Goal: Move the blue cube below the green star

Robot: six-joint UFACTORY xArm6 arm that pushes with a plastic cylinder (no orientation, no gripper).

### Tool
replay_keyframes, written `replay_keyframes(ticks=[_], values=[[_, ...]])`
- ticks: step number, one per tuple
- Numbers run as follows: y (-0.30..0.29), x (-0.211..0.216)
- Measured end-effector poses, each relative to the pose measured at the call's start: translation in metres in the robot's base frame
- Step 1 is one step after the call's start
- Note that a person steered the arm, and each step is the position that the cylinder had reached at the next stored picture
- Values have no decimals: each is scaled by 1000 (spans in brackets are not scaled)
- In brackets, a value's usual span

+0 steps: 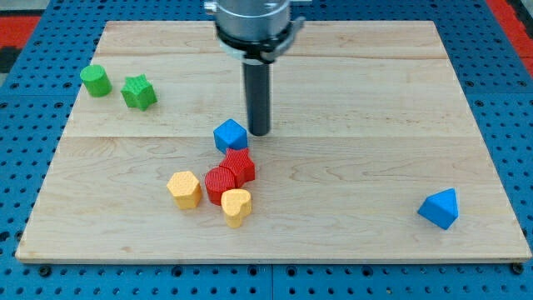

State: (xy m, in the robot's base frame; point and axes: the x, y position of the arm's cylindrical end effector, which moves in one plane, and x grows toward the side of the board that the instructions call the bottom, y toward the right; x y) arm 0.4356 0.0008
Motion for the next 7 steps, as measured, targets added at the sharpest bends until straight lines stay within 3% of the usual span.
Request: replay_keyframes(ticks=[1,2,3,4,6,7], values=[[-24,26],[-96,33],[-125,1],[-78,-1],[-168,-50],[-171,-50]])
